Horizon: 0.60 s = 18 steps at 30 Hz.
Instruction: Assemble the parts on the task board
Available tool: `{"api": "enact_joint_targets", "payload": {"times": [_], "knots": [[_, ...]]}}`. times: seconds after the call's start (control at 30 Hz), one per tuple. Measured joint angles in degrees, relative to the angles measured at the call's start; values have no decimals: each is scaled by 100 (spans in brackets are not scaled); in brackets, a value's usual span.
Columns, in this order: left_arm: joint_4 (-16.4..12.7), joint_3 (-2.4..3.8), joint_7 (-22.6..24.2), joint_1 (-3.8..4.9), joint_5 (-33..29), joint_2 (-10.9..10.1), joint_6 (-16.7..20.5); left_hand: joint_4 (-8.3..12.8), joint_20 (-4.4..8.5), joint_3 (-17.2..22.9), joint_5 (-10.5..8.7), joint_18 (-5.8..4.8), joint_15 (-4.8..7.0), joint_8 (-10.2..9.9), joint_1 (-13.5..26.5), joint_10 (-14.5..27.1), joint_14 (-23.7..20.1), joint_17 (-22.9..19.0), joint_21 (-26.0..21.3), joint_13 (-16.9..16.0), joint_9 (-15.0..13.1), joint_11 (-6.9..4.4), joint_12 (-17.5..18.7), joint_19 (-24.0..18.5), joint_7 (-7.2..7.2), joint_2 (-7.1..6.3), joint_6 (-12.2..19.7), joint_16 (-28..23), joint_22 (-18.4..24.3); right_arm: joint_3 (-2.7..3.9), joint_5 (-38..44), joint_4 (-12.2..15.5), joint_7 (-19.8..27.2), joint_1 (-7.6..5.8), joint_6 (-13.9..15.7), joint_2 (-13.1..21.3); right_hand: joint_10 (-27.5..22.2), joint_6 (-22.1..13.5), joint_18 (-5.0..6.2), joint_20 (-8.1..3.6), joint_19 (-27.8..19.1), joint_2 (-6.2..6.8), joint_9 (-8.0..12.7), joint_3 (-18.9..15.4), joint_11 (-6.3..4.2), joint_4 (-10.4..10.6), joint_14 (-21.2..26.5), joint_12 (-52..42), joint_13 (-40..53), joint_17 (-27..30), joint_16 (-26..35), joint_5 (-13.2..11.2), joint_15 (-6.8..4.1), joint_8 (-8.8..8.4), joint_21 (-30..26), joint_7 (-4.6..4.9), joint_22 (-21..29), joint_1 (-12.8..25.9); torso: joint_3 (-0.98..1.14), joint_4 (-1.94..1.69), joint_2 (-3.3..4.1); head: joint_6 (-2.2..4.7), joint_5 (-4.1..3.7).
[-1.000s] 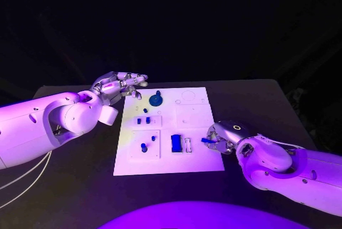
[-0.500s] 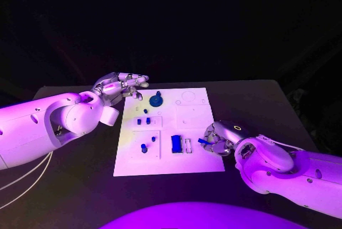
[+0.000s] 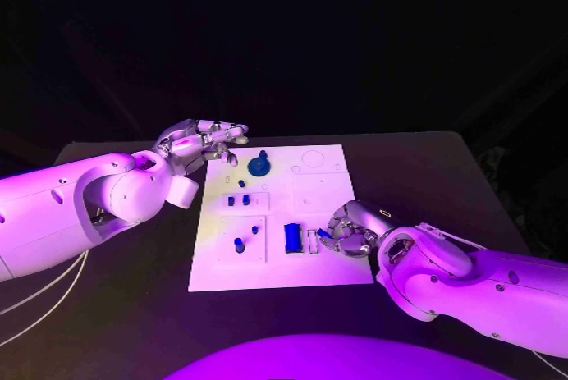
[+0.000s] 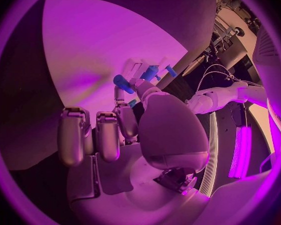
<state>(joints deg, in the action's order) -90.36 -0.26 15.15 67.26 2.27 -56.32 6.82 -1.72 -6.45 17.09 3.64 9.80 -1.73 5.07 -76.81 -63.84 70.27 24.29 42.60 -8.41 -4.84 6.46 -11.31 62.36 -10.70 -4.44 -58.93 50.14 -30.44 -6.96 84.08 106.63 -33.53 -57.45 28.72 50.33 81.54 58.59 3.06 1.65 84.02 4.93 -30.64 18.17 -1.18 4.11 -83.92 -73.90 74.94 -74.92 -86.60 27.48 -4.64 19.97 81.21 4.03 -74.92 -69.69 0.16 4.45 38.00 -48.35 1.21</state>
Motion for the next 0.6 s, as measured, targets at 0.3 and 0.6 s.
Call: {"api": "enact_joint_targets", "payload": {"times": [0.3, 0.6], "knots": [[-13, 0, -1, 0, 0, -3, -1, 0, 0, 0, 0, 0, 0, 22, 0, 20, 0, 0, -22, 1, 0, -21, 0, 0, 0, 0, 0, 0, 6, -2, -403, -182, 3, 6, -34, -207, 129, 0, -64, -44, 0, -2, -41, 166, -47, -49, -21, -214, 0, 0, -21, -2, -20, 46, 67, 0, 1, 268, 1, -1, -1, -13, 24], [-25, 0, -6, 0, 0, -6, -3, 0, 0, 0, 0, 0, 0, 22, 0, 20, 0, 0, -22, 1, 0, -21, 0, 0, 0, 0, 0, 0, 6, -2, -575, -273, 4, 7, -52, -342, 149, 1, -64, -44, 0, -17, -41, 135, -66, 18, -1, -258, 0, 1, -21, -2, -39, 80, 66, -1, 1, 330, 1, -2, -1, -14, 31]]}}
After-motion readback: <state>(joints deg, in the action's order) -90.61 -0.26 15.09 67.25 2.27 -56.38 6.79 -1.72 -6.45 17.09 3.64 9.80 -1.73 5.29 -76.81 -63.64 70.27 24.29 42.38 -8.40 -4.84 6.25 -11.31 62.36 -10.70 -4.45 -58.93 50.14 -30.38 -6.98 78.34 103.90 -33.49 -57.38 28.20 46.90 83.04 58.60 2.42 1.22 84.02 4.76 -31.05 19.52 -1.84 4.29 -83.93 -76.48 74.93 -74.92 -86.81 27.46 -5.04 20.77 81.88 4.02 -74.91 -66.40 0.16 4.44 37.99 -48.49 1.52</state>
